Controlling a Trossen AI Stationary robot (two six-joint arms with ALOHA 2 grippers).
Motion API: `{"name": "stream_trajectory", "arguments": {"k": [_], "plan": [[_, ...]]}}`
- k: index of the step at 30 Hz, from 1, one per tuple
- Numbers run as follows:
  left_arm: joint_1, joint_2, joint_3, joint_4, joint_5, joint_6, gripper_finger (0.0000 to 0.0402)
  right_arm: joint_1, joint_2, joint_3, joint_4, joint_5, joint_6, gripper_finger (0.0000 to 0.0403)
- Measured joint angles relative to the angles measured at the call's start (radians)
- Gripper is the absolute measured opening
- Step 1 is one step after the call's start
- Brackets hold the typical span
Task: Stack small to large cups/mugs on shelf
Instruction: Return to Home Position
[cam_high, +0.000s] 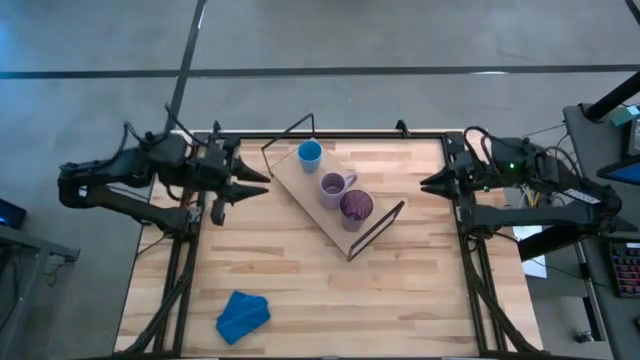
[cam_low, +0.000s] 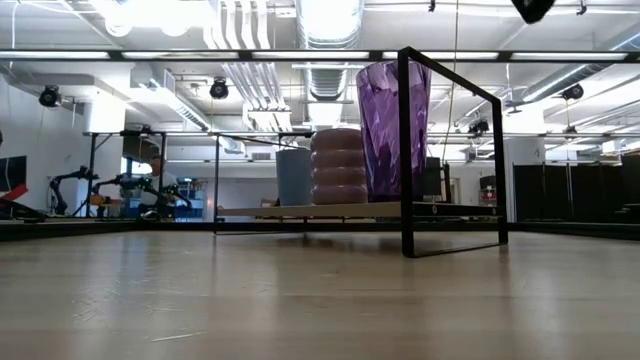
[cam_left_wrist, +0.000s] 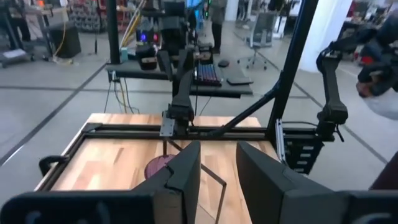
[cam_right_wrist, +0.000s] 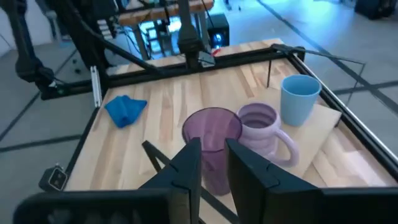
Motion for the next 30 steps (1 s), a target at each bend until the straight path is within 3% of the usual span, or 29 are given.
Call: {"name": "stream_trajectory", "arguments": {"k": [4,9,16,23,30], "plan": [[0.0,-0.089,-0.224,0.233,0.0,-0.006,0.0089,0.0,-0.113,-0.147,0.139,0.0,0.026,0.0071],[0.0,-0.243,-0.482,0.456,0.0,-0.123,0.0089,0.0,-0.273,-0.328,0.365,0.004,0.03,0.0077],[0.001,-0.413,-0.798,0.757,-0.063,-0.132,0.0089,0.0,-0.467,-0.508,0.396,0.047,0.141,0.0076],[0.001,-0.553,-0.992,0.809,-0.058,-0.132,0.0089,0.0,-0.628,-0.644,0.428,0.058,0.243,0.0069],[0.001,-0.767,-1.131,0.793,-0.057,-0.132,0.0089,0.0,-0.606,-0.695,0.428,0.069,0.267,0.0074]]}}
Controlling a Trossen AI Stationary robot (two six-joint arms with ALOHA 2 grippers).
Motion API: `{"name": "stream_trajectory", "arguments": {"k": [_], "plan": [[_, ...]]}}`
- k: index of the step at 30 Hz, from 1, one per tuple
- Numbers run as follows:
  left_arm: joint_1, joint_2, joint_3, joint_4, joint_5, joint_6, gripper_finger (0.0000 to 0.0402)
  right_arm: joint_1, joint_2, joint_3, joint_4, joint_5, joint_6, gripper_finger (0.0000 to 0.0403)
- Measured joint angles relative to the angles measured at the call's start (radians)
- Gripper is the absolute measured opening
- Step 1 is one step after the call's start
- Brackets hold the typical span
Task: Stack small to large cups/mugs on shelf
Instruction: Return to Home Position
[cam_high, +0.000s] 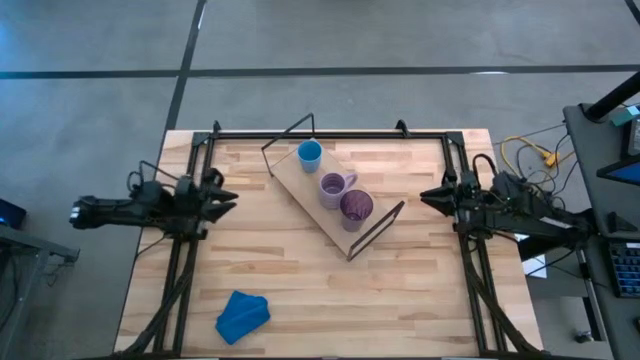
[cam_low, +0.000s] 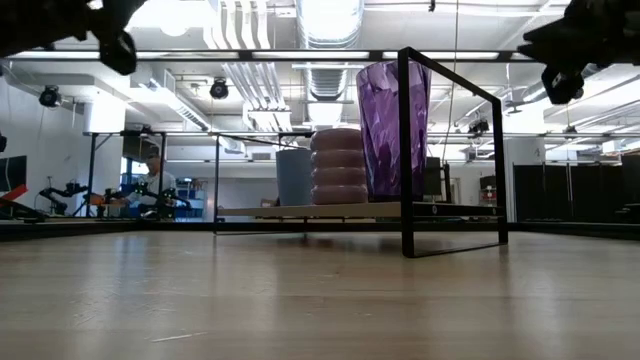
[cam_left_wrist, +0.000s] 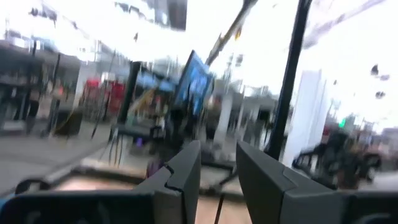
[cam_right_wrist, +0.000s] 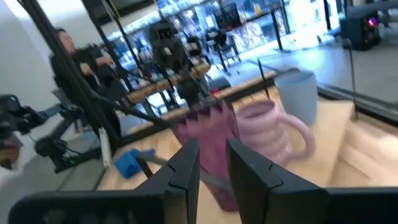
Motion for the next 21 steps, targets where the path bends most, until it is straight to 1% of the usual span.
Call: {"name": "stream_trajectory", "arguments": {"k": [5,9,12,17,21], "plan": [[0.0,-0.166,-0.086,0.011,0.0,0.0,0.0089,-0.002,-0.022,-0.013,0.014,0.017,0.002,0.0077],[0.0,-0.136,-0.097,0.012,0.0,0.0,0.0089,-0.002,-0.02,0.003,-0.002,0.017,-0.018,0.0073],[0.0,-0.121,-0.103,-0.048,-0.002,-0.001,0.0089,-0.002,-0.021,0.003,-0.017,0.023,-0.02,0.0069],[0.0,-0.153,-0.126,-0.095,-0.001,0.004,0.0089,-0.002,-0.021,0.001,-0.034,0.039,0.014,0.0069],[0.0,-0.151,-0.143,-0.102,-0.005,0.0,0.0089,-0.002,-0.021,0.002,-0.051,0.04,0.041,0.0075]]}}
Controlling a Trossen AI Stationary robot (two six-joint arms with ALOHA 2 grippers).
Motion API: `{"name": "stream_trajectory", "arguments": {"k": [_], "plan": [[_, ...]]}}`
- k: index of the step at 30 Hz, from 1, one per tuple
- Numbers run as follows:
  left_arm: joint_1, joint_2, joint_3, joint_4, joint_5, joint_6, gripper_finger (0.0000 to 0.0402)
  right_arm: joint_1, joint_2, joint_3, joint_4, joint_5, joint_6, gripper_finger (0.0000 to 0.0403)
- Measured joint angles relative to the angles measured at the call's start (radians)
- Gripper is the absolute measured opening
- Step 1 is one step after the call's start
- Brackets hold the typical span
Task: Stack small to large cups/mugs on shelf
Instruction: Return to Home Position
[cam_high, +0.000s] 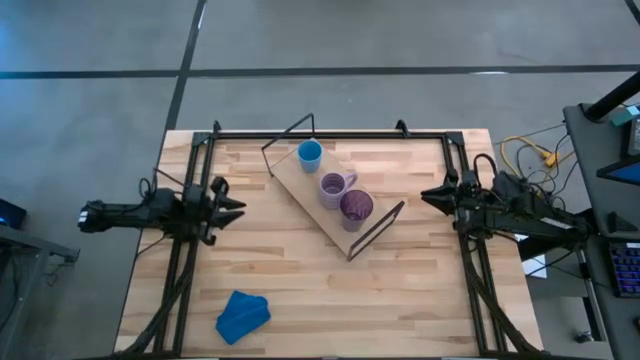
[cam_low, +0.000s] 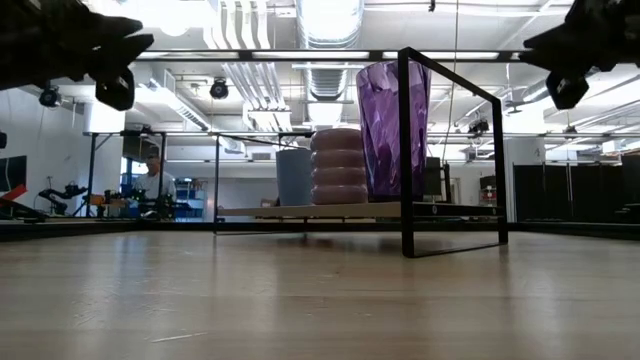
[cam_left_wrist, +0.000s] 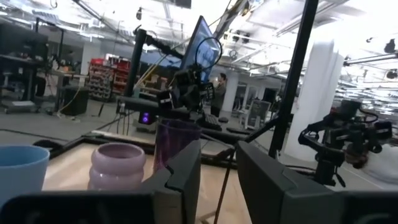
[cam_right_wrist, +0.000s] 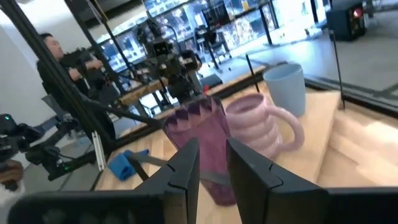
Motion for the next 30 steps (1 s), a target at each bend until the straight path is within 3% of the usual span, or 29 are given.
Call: {"name": "stream_trajectory", "arguments": {"k": [7,16,30], "plan": [[0.0,0.001,-0.012,-0.026,-0.008,0.004,0.0089,0.0,0.0,0.0,-0.112,0.001,0.026,0.0074],[0.0,0.023,-0.014,-0.117,-0.011,-0.045,0.0089,0.0,0.002,0.0,-0.113,0.001,0.044,0.0072],[0.0,0.076,-0.014,-0.123,-0.012,-0.048,0.0089,0.0,0.002,0.0,-0.113,0.001,0.044,0.0069]]}}
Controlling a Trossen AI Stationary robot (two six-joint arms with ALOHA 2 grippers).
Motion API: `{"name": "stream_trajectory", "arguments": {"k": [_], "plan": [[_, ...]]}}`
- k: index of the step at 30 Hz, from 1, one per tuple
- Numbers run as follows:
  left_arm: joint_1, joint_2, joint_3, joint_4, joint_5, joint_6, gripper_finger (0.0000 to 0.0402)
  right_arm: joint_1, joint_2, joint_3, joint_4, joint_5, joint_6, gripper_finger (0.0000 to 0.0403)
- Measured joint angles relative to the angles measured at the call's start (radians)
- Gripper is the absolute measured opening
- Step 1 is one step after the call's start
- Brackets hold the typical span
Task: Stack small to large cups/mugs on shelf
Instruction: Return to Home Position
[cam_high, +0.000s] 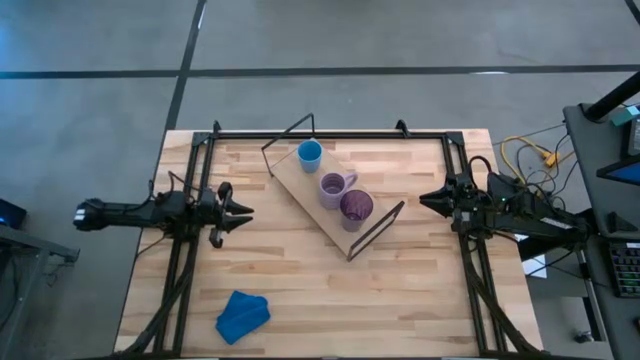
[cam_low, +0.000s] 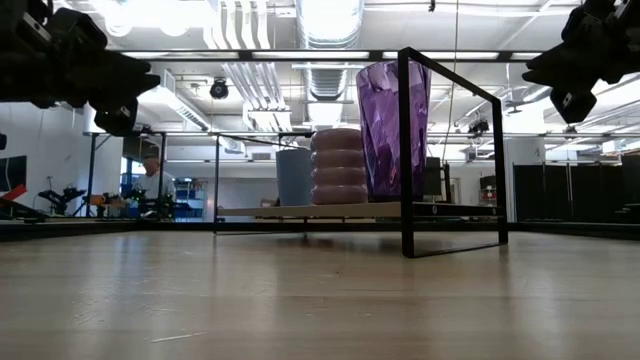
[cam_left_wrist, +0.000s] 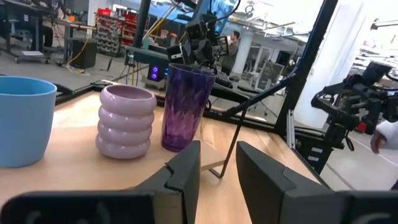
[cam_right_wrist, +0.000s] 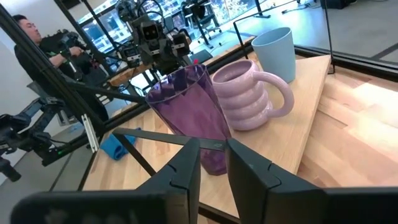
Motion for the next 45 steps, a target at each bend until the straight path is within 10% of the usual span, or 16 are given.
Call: {"name": "stream_trajectory", "arguments": {"k": [45], "plan": [[0.0,0.036,0.0,0.0,0.003,0.0,0.0089,0.0,-0.003,-0.116,0.055,0.0,0.0,0.0068]]}}
